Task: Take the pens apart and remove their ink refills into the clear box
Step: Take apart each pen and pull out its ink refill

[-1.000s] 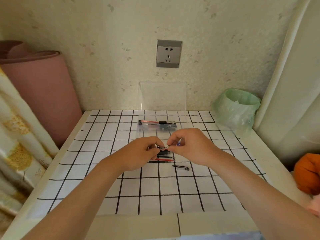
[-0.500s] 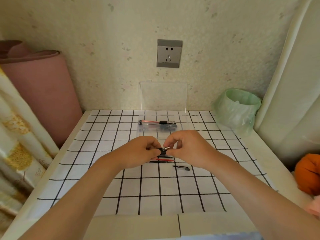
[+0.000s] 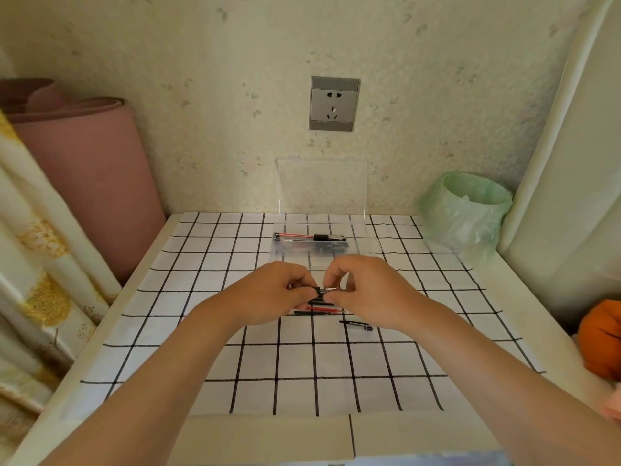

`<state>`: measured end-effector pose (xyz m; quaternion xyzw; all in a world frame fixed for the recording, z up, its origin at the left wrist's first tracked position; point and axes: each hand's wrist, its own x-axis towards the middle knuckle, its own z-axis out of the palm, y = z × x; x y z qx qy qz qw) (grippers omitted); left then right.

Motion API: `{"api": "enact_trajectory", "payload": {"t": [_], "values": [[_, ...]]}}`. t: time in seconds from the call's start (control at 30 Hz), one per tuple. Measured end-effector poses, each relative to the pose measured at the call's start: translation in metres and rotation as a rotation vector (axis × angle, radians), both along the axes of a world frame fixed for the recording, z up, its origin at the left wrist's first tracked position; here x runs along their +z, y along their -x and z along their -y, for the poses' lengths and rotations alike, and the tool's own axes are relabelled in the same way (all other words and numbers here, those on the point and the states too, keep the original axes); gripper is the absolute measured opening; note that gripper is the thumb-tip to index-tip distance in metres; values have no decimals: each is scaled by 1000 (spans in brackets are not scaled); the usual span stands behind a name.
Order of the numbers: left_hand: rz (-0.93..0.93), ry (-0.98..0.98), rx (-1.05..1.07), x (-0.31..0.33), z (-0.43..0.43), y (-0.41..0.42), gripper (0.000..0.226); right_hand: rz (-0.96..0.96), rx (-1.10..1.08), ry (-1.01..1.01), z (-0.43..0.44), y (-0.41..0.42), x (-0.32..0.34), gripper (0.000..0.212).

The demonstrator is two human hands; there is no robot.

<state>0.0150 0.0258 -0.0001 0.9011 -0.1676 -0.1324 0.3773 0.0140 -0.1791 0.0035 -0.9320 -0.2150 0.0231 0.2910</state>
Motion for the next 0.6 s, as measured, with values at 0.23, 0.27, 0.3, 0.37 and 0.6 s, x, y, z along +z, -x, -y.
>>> {"api": "enact_trajectory", "payload": {"t": [0.23,0.27,0.3,0.37,0.6], "values": [[23,-30,-30,0,-1,0,11,-55,5,90,1,-1,-3,33],[24,-33,-29,0,-1,0,11,-62,11,75,1,-1,-2,30],[25,-36,-28,0,-1,0,11,-55,13,57,1,-1,-2,28],[24,-37,-25,-1,0,0,11,-18,9,44,2,-1,-1,18],[40,-44,-39,-2,-1,0,10,-53,9,76,1,-1,-4,31]]}}
